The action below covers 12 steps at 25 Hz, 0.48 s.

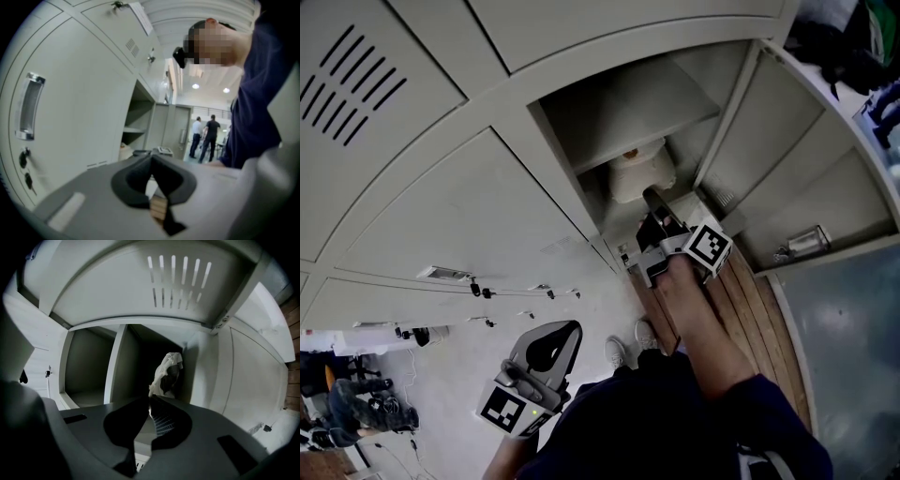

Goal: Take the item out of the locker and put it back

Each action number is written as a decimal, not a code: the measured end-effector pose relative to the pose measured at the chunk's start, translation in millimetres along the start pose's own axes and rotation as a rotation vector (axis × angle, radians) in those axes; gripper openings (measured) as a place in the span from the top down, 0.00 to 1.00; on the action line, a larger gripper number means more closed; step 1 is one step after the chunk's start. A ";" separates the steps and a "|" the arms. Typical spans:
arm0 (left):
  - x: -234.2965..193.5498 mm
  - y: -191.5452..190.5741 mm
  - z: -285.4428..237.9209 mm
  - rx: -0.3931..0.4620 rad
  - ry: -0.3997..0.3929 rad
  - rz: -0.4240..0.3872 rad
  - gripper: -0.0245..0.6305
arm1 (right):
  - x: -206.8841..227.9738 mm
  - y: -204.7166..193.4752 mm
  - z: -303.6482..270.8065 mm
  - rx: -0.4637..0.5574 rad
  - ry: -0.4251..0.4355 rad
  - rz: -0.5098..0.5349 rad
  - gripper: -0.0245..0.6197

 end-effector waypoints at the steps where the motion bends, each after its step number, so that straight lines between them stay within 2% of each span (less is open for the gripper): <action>1: 0.6 -1.1 0.6 -0.001 -0.004 0.001 0.96 | 1.1 -2.1 4.2 0.000 -0.004 -0.006 0.93; 12: 4.1 -6.7 5.1 -0.006 -0.026 0.007 0.96 | 24.9 -16.4 33.2 0.014 -0.090 -0.086 0.93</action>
Point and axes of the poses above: the fingertips, and each gripper's own axes: z backward along the fingers, x to its right, y out of its top, the point moved 7 cm from there along z, backward along the fingers, and after that the axes turned 12 degrees about z, right-handed, at the moved point
